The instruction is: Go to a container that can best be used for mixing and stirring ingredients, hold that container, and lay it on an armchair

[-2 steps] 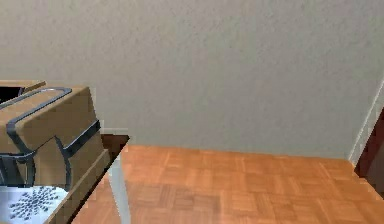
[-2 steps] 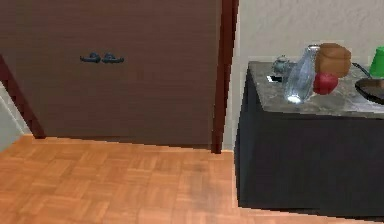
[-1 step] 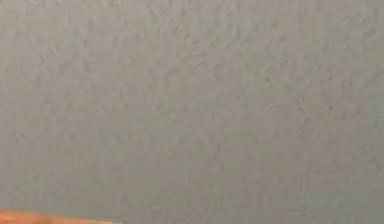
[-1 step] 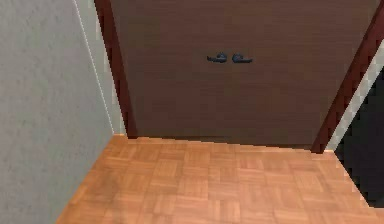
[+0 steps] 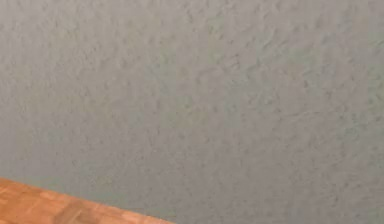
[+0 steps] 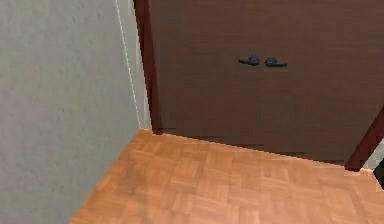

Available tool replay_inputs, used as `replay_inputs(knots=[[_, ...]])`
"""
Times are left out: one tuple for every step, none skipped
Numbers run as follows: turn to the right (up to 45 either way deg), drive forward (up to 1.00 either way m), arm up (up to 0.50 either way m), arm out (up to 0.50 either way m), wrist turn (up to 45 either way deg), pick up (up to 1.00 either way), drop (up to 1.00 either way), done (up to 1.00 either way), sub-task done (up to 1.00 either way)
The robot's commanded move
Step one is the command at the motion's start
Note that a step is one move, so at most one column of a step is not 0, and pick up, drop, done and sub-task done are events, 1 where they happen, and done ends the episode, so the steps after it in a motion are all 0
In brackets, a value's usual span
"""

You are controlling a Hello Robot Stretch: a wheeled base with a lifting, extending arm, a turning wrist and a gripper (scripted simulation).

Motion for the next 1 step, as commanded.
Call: replay_inputs(knots=[[0.0, 0.20, 0.00, 0.00, 0.0, 0.00, 0.00, 0.00, 0.00]])
